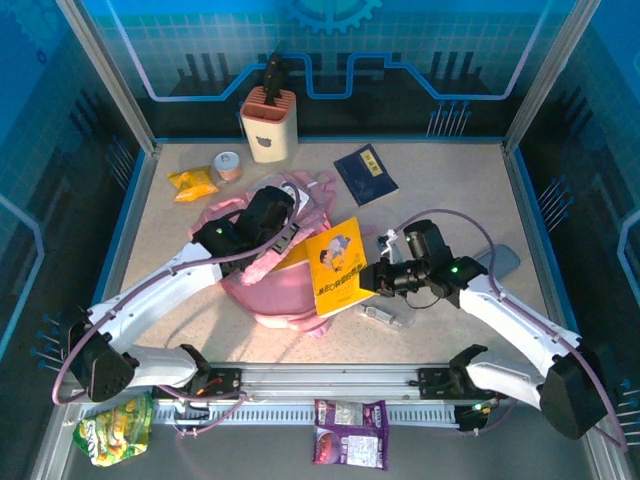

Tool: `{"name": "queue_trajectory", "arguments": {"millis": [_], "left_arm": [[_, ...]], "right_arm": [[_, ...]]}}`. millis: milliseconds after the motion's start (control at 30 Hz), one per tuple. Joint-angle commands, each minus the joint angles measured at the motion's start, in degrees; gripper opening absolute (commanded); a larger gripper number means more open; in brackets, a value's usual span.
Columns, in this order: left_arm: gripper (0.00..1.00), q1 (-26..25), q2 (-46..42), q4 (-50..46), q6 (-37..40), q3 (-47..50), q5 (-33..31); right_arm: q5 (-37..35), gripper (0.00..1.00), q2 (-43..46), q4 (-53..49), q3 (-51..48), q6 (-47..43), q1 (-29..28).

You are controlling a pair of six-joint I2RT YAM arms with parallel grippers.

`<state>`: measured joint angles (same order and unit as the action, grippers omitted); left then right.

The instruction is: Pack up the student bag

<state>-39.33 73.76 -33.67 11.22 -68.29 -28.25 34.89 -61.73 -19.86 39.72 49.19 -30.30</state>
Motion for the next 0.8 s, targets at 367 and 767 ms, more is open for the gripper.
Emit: {"name": "queue_trajectory", "arguments": {"millis": [367,767], "left_arm": [[0.00,0.51,-2.73,2.99,2.97,-6.15,1.53],[0.00,0.66,-4.15,3.62,2.81,-4.50,1.71]], "right_arm": [[-1.66,0.12,-20.13,29.10,6.62,5.57,-10.26],[-6.22,0.38,-40.00,37.67,17.39,4.75,-11.00]]}}
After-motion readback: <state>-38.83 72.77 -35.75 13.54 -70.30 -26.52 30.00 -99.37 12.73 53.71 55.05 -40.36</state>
